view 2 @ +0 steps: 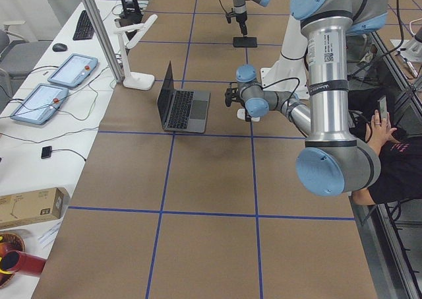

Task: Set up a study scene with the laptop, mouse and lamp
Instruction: 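Grasp the black mouse pad edge with the right gripper and lift it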

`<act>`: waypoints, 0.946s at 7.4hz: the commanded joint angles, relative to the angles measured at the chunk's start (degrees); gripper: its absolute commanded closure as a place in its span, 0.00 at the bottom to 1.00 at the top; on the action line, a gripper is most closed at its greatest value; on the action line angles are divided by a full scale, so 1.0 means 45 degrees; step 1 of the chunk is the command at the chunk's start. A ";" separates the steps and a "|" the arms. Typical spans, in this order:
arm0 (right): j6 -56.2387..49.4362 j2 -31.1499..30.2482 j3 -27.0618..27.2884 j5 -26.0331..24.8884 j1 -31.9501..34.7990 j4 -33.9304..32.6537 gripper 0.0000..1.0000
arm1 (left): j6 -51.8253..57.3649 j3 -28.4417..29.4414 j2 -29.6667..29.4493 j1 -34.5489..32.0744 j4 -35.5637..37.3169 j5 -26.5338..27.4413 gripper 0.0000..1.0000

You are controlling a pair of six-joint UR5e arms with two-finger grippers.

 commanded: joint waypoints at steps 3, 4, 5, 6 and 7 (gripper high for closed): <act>-0.0033 -0.0043 -0.0026 0.0221 -0.0549 0.0009 0.12 | 0.0000 -0.0040 -0.0001 -0.0192 -0.0055 0.0000 0.50; -0.0052 -0.0043 -0.0007 0.0261 -0.0647 -0.0010 0.24 | 0.0000 -0.0041 0.0018 -0.0212 -0.0055 -0.0019 0.50; -0.0052 -0.0082 -0.0026 0.0280 -0.0687 -0.0011 0.26 | 0.0000 -0.0021 0.0018 -0.0212 -0.0055 -0.0020 0.51; -0.0072 -0.0082 -0.0026 0.0319 -0.0707 -0.0011 0.32 | 0.0000 -0.0021 0.0018 -0.0212 -0.0055 -0.0020 0.51; -0.0072 -0.0082 -0.0026 0.0320 -0.0765 -0.0011 0.37 | 0.0000 -0.0021 0.0018 -0.0212 -0.0074 -0.0020 0.51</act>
